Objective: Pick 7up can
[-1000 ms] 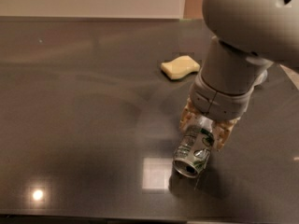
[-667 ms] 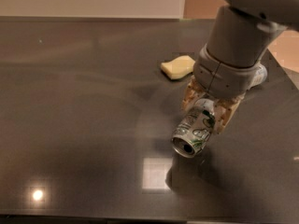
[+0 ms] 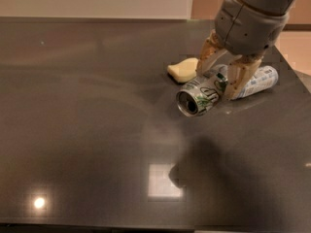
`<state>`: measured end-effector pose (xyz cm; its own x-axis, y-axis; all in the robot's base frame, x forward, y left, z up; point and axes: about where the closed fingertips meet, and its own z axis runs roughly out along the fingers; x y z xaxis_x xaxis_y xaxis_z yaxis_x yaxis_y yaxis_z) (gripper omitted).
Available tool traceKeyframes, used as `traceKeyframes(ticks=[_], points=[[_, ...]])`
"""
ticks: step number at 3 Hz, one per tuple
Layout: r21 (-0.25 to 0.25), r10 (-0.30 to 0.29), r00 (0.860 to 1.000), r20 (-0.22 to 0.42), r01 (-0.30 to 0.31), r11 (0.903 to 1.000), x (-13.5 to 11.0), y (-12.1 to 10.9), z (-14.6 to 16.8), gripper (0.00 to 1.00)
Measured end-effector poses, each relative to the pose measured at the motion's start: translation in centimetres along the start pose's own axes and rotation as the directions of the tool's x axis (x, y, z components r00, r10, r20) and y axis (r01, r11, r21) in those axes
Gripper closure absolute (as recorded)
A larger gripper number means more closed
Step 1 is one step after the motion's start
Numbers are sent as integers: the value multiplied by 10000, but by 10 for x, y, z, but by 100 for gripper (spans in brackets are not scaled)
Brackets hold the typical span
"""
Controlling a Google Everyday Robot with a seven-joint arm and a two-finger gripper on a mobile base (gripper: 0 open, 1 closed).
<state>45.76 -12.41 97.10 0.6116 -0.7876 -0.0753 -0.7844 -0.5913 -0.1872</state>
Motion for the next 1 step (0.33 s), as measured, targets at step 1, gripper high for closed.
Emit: traceKeyframes(ticks=[1], points=[[528,102,9999,-97,-96,9986,2,-12,-6,100]])
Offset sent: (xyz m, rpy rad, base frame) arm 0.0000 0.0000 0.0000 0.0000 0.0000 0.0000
